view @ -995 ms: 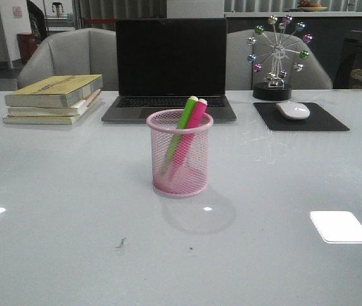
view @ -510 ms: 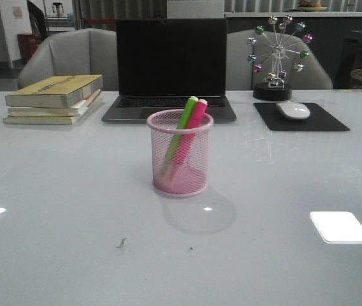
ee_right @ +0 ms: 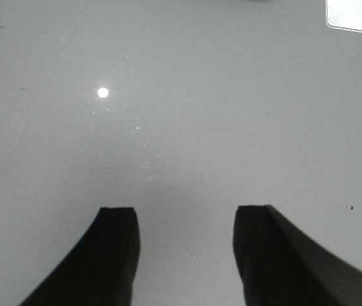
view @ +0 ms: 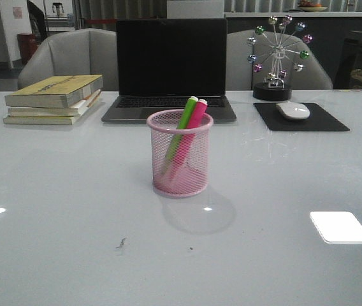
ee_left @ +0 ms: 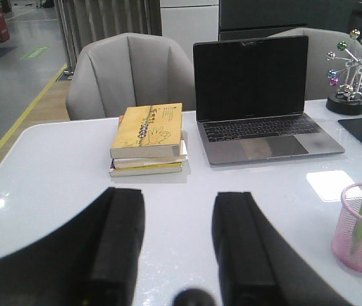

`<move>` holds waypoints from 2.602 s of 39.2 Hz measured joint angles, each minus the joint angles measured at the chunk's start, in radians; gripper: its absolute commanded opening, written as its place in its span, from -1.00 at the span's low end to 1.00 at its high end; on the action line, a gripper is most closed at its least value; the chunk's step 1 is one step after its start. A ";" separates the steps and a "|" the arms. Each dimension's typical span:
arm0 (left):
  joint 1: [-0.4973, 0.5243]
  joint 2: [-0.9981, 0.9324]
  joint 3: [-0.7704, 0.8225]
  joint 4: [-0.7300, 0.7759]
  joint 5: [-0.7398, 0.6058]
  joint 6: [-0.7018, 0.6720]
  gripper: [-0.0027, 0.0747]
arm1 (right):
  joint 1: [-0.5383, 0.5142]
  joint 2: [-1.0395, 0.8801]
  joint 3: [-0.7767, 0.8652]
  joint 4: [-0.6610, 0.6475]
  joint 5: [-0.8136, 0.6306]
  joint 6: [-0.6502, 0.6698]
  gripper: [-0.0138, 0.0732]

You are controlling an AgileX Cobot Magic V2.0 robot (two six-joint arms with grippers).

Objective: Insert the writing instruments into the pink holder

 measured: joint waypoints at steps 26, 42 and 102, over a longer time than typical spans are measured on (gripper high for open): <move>0.000 -0.008 0.009 0.000 0.004 0.000 -0.05 | 0.000 0.000 0.000 0.000 0.000 0.000 0.37; 0.000 -0.008 0.009 0.000 0.004 0.000 -0.05 | 0.000 0.000 0.000 0.000 0.000 0.000 0.31; 0.000 -0.008 0.010 0.000 0.004 0.000 -0.05 | 0.086 -0.679 0.417 -0.001 -0.310 0.000 -0.55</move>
